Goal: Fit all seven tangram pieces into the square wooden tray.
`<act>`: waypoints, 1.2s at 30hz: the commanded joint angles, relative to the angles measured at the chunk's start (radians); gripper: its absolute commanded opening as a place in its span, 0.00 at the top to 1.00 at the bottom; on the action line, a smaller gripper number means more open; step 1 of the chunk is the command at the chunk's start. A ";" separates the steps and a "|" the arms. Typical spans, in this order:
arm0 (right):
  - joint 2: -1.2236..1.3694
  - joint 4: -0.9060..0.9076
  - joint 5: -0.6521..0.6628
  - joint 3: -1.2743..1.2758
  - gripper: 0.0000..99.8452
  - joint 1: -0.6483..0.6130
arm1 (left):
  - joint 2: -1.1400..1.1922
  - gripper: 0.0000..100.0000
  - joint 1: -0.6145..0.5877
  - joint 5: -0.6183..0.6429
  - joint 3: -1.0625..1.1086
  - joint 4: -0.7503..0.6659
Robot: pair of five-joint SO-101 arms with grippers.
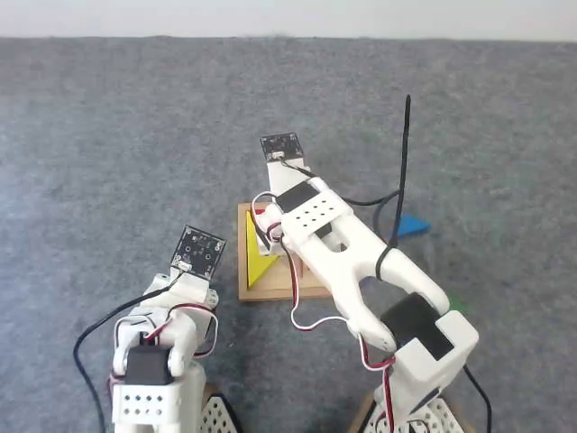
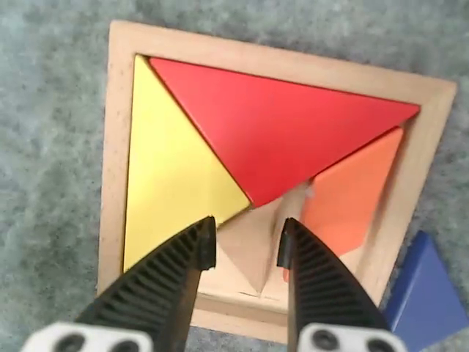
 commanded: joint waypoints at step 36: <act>-0.358 -0.203 0.284 0.413 0.91 -0.079 | -0.023 0.98 -0.005 -0.011 -0.007 0.003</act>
